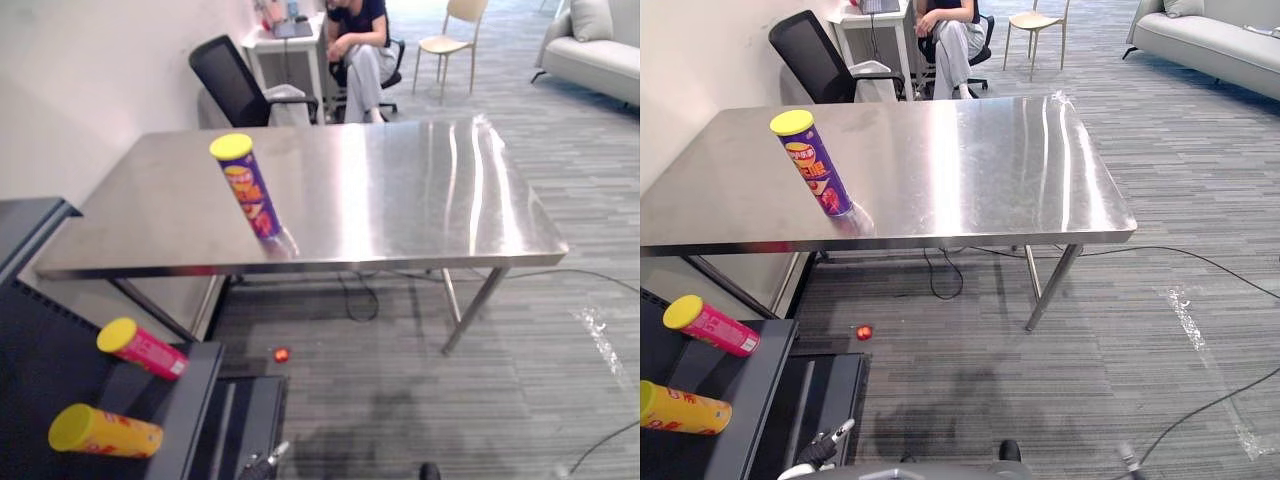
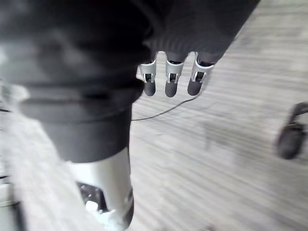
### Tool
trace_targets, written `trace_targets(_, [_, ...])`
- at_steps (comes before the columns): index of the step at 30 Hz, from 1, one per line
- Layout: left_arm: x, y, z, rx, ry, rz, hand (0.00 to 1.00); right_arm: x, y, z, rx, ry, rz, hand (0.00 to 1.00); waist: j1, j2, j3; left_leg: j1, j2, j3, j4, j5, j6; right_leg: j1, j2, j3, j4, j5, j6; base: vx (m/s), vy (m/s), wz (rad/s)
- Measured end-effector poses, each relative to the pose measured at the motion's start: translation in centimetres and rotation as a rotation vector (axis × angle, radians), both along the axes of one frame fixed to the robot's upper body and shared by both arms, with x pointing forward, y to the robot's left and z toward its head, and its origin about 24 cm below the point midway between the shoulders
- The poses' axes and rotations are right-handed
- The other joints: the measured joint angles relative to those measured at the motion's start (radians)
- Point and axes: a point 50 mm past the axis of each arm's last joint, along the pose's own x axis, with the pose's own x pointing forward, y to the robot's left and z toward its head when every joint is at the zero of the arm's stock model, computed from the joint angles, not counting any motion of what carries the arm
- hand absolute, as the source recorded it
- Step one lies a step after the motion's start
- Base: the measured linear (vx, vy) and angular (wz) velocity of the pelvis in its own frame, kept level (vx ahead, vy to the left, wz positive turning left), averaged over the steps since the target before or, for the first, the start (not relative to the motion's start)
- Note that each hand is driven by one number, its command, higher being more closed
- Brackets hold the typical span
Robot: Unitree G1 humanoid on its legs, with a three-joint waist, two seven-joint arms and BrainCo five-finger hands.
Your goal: Put the gum and the chips on the shelf.
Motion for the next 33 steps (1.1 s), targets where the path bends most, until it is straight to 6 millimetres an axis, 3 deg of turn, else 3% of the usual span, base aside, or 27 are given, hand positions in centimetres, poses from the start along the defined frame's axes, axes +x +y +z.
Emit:
trace_targets(2, [-0.2,0.1,0.0,0.003,0.005,0.002,0.00,1.5,-1.8,2.7,-0.131,-0.065,-0.001,0.00,0.000,-0.001,-0.001,-0.005,0.001,-0.001,-0.003,0.003,-0.004,-0.007,0.001,0.000,-0.002,0.000,0.000,-0.03,-0.002,-0.03])
trace_targets(4, [-0.5,0.4,0.0,0.012,0.011,0.003,0.00,4.2,-4.0,8.6,-0.375,-0.217,0.004,0.00,-0.001,-0.008,-0.005,-0.009,0.004,-0.003,-0.003,0.005,-0.005,-0.013,0.005,0.000,-0.001,0.000,0.000,0.00,0.000,0.00])
trace_targets(5, [-0.6,0.5,0.0,0.013,0.012,0.003,0.00,5.0,-4.1,10.1,-0.437,-0.254,0.015,0.00,-0.001,-0.010,-0.008,-0.008,0.005,-0.004,-0.003,0.006,-0.004,-0.013,0.007,0.000,-0.001,0.000,0.000,0.05,-0.020,-0.02])
trace_targets(6, [-0.7,0.6,0.0,0.016,0.013,0.003,0.00,6.1,-3.9,13.1,-0.552,-0.333,0.037,0.00,-0.001,-0.016,-0.014,-0.009,0.006,-0.004,-0.005,0.008,-0.001,-0.014,0.009,0.001,-0.001,0.010,0.002,0.07,-0.018,-0.04])
trace_targets(8, [-0.7,0.8,0.1,0.023,0.014,0.001,0.00,7.6,-2.7,17.0,-0.715,-0.425,0.092,0.00,-0.002,-0.031,-0.027,-0.018,0.007,-0.002,-0.014,0.017,0.005,-0.031,0.015,0.001,0.003,0.017,0.013,0.08,-0.019,-0.03])
trace_targets(13, [-0.3,1.2,0.3,0.040,-0.006,-0.018,0.00,9.6,0.4,20.9,-0.852,-0.573,0.180,0.00,0.000,-0.060,-0.038,-0.025,0.009,-0.027,-0.018,0.018,0.006,-0.028,0.018,-0.015,0.002,0.018,0.014,0.07,-0.012,0.09])
trace_targets(15, [-0.1,1.2,0.4,0.047,-0.012,-0.033,0.00,11.0,2.2,23.5,-0.939,-0.670,0.272,0.00,0.000,-0.066,-0.037,-0.030,0.004,-0.050,-0.018,0.018,0.006,-0.028,0.009,-0.028,0.004,0.018,0.014,0.03,0.014,0.15])
trace_targets(20, [0.3,1.6,0.6,0.048,-0.036,-0.029,0.00,14.7,6.8,25.5,-0.950,-0.845,0.543,0.00,0.008,-0.085,-0.022,-0.043,-0.002,-0.081,0.002,0.016,0.009,-0.017,0.001,-0.052,0.011,0.018,0.014,-0.03,0.008,0.17])
trace_targets(24, [0.8,1.6,0.9,0.051,-0.062,-0.033,0.00,18.4,11.1,26.9,-0.935,-0.956,0.815,0.00,0.041,-0.078,0.001,-0.053,-0.003,-0.120,0.006,0.017,0.006,-0.009,0.000,-0.083,0.022,0.018,0.014,-0.08,-0.015,0.22])
trace_targets(27, [1.0,1.7,1.0,0.055,-0.073,-0.034,0.00,21.1,13.2,27.3,-0.888,-0.992,0.910,0.00,0.071,-0.076,0.035,-0.060,-0.005,-0.160,-0.005,0.040,0.005,-0.006,-0.001,-0.111,0.027,0.013,0.016,-0.09,-0.023,0.33])
trace_targets(33, [-0.1,1.9,0.8,0.070,-0.045,-0.009,0.00,23.9,14.7,27.3,-0.822,-0.977,0.961,0.00,0.125,-0.082,0.065,-0.072,-0.002,-0.254,-0.076,0.115,0.002,-0.002,0.007,-0.198,0.032,0.007,0.017,-0.04,-0.038,0.48])
